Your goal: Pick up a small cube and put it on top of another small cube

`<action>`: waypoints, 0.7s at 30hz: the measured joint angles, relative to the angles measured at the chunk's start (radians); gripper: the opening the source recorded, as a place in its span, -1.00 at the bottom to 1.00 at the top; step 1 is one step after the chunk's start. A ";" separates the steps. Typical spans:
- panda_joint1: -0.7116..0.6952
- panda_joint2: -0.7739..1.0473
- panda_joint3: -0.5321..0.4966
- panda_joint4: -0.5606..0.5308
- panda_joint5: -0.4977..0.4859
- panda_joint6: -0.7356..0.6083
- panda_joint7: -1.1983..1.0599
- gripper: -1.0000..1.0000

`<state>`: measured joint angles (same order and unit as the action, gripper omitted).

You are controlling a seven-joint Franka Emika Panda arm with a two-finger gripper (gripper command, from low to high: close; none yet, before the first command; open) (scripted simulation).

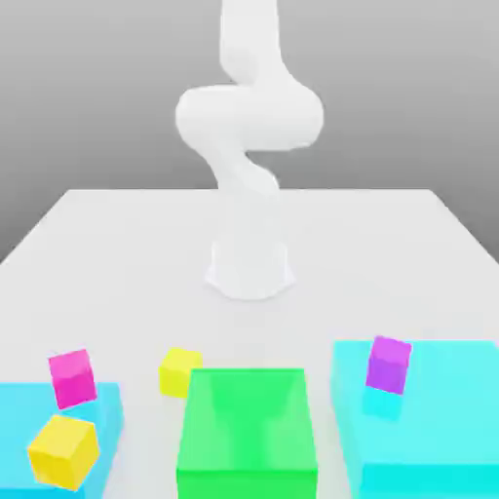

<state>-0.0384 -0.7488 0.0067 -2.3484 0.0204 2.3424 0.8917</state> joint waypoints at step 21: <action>-0.308 0.429 0.133 -0.405 0.113 0.354 0.817 0.00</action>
<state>-0.3461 -0.3195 0.1399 -2.7536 0.1330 2.6963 1.7082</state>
